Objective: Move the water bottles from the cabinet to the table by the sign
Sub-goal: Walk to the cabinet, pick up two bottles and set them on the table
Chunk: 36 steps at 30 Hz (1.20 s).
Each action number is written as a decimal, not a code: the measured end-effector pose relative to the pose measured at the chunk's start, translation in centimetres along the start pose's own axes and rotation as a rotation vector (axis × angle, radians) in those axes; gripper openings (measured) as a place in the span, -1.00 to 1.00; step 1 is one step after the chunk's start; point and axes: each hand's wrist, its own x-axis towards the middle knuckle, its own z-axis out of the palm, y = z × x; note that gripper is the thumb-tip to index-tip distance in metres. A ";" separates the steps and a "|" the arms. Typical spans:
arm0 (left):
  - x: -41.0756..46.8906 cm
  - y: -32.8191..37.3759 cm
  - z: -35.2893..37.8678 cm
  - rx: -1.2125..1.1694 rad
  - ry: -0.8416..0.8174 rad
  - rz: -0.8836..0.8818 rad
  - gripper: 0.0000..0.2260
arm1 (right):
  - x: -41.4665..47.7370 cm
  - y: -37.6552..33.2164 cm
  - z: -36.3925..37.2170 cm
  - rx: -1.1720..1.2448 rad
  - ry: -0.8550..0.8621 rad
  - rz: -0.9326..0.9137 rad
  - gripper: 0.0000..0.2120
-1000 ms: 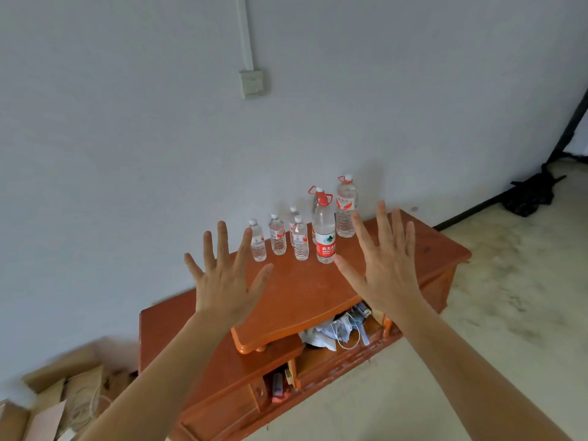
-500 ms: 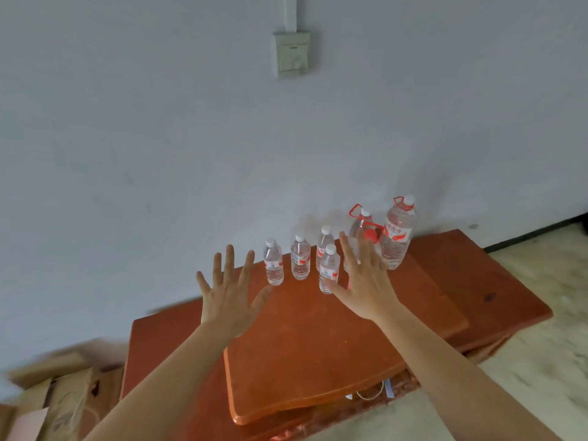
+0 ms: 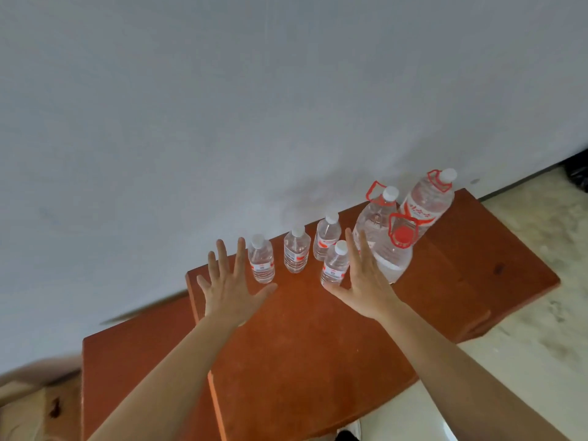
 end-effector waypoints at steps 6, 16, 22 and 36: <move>4.0 1.2 5.7 -0.382 0.063 -0.157 0.14 | 3.0 3.7 6.7 0.287 0.124 0.078 0.21; 9.8 2.5 17.4 -0.738 0.401 -0.338 0.17 | 5.3 9.4 17.0 0.577 0.435 0.136 0.23; 9.7 3.2 19.5 -0.726 0.427 -0.364 -0.16 | 5.6 10.4 19.1 0.534 0.502 0.098 -0.05; -3.1 0.8 14.4 -0.638 0.106 -0.320 -0.37 | -0.2 4.9 14.5 0.596 0.332 0.206 -0.15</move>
